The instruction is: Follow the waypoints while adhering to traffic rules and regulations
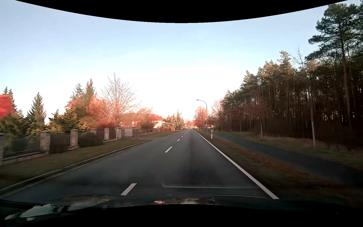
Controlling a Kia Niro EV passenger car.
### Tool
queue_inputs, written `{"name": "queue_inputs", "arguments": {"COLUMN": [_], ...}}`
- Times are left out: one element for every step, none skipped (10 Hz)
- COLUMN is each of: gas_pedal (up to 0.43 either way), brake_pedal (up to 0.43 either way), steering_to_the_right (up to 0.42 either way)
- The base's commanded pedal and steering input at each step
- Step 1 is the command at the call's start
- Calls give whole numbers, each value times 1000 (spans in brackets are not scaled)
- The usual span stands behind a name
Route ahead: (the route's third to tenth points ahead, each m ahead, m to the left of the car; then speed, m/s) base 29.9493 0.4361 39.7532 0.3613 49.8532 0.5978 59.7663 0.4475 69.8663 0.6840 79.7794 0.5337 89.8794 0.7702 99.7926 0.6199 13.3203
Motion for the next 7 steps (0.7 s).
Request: {"name": "queue_inputs", "arguments": {"gas_pedal": [110,110,110,110,110,110,110], "brake_pedal": [0,0,0,0,0,0,0], "steering_to_the_right": [-1,-1,-1,-1,-1,-1,-1]}}
